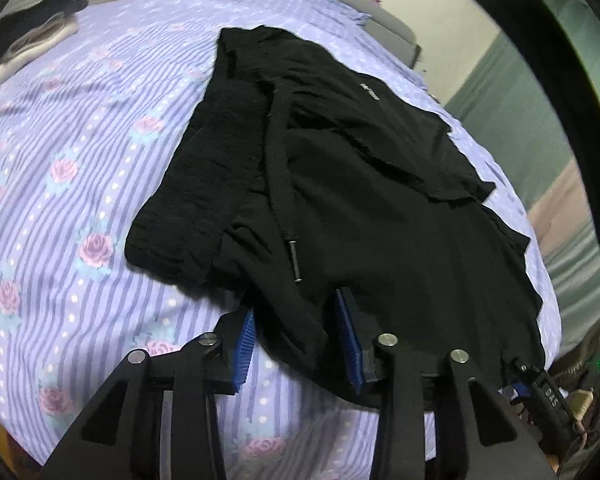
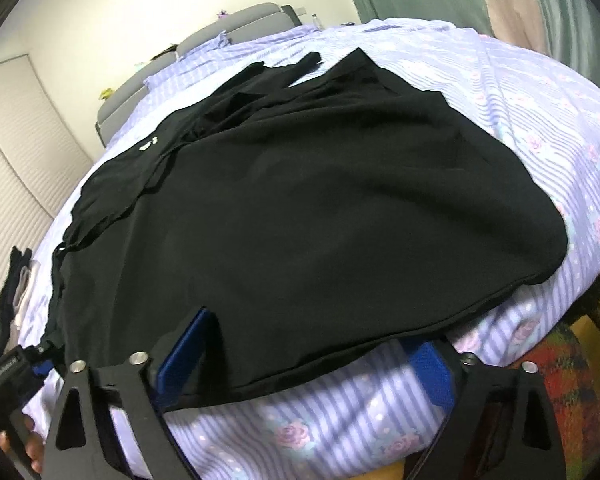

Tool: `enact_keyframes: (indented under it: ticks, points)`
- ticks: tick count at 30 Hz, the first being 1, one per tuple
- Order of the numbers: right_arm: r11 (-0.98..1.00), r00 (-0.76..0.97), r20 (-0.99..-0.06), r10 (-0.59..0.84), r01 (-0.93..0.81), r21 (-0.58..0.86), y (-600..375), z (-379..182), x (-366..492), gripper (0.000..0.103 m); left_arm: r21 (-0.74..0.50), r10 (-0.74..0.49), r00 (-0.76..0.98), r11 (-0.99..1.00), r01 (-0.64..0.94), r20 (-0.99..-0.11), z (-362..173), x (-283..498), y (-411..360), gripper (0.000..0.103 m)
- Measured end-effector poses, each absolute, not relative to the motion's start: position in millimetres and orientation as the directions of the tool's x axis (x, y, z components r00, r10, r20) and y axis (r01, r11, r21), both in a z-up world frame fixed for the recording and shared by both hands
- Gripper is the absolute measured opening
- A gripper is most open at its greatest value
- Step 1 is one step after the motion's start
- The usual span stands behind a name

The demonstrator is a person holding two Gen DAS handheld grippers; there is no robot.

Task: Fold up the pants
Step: 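Grasp the pants waistband with the left tool while the right tool grasps beside it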

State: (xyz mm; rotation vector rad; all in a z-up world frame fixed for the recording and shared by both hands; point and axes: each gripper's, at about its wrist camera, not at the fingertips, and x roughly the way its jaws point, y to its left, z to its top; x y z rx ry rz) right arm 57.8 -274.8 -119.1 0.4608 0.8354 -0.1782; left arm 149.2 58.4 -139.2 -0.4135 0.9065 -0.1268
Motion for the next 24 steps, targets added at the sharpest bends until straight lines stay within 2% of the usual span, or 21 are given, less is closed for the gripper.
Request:
enact_keyframes:
  ticks: [3, 4, 5, 6, 8, 9, 11, 16, 24]
  points:
    - [0.897, 0.648, -0.761, 0.013, 0.329, 0.295, -278.3, -118.3, 57.2, 0.080, -0.374, -0.249, 0.616, 0.924, -0.080, -0.747, -140.1, 151.5, 54.0, 0.039]
    - [0.899, 0.644, -0.765, 0.006, 0.331, 0.286, -280.7, -118.1, 54.6, 0.072, -0.364, -0.242, 0.611, 0.928, -0.082, -0.753, -139.9, 152.9, 51.9, 0.036]
    - [0.901, 0.638, -0.770, -0.005, 0.337, 0.273, -282.4, -117.3, 53.5, 0.062, -0.354, -0.235, 0.608, 0.932, -0.080, -0.758, -139.7, 154.9, 48.9, 0.026]
    - [0.902, 0.631, -0.776, -0.014, 0.342, 0.262, -284.2, -116.4, 51.7, 0.057, -0.340, -0.228, 0.604, 0.937, -0.076, -0.764, -138.8, 156.1, 46.4, 0.021]
    - [0.901, 0.622, -0.783, -0.015, 0.348, 0.259, -288.6, -112.7, 49.6, 0.038, -0.309, -0.207, 0.597, 0.948, -0.073, -0.775, -135.0, 156.6, 42.0, 0.012]
    - [0.899, 0.611, -0.792, -0.014, 0.354, 0.258, -291.1, -109.3, 50.5, 0.033, -0.303, -0.203, 0.596, 0.950, -0.072, -0.777, -132.9, 156.0, 41.0, 0.011]
    - [0.897, 0.614, -0.789, -0.016, 0.357, 0.259, -294.7, -101.7, 50.7, 0.013, -0.289, -0.191, 0.601, 0.955, -0.070, -0.776, -127.2, 153.3, 39.3, 0.010]
    - [0.912, 0.657, -0.754, -0.021, 0.321, 0.254, -293.4, -68.5, 47.3, 0.009, -0.271, -0.151, 0.652, 0.959, -0.086, -0.743, -105.2, 138.2, 44.1, 0.008]
    - [0.936, 0.802, -0.597, -0.020, 0.224, 0.270, -279.8, 10.9, 31.4, 0.006, -0.260, -0.110, 0.744, 0.962, -0.088, -0.659, -58.1, 118.3, 54.3, 0.006]
